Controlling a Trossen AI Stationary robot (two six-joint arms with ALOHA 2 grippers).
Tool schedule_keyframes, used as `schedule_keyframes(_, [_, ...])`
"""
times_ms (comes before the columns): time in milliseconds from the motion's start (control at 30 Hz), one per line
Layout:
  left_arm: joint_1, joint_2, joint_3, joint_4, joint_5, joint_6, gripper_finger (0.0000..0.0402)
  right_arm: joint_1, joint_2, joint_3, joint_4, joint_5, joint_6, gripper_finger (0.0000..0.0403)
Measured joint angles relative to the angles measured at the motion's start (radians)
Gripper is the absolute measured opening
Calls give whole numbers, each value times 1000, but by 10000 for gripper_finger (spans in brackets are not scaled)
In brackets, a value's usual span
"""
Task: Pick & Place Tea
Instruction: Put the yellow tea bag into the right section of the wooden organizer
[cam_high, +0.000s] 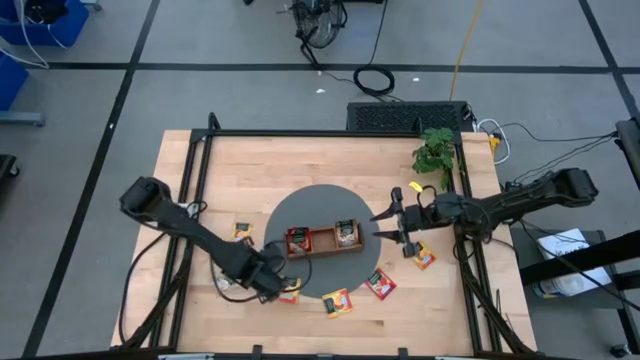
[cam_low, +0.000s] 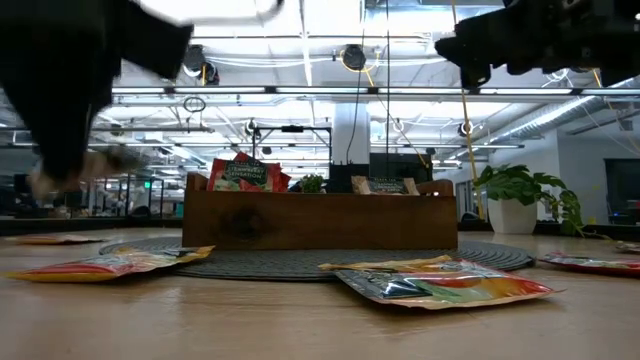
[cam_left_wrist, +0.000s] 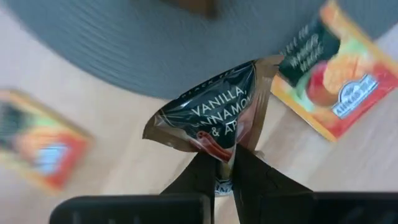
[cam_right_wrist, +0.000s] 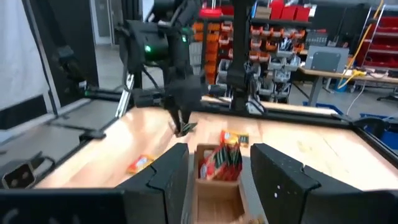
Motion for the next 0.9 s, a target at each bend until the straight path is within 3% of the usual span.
schedule_keyframes(100, [-11,-20,64,-67,-171,33,29,-1,119,0,174,0,-2,157])
schedule_keyframes(233, [-7,-20,134,-91,-400,206,29,-2,277,54,310,0,15,157])
schedule_keyframes(467, [65,15,161,-94,-615,484,29,-9,472,276,104,24,16,161])
schedule_keyframes(567, [86,24,161,-93,-657,570,29,-24,545,335,83,18,12,178])
schedule_keyframes(900, [133,23,159,-17,-680,750,29,-94,757,440,262,-193,143,257])
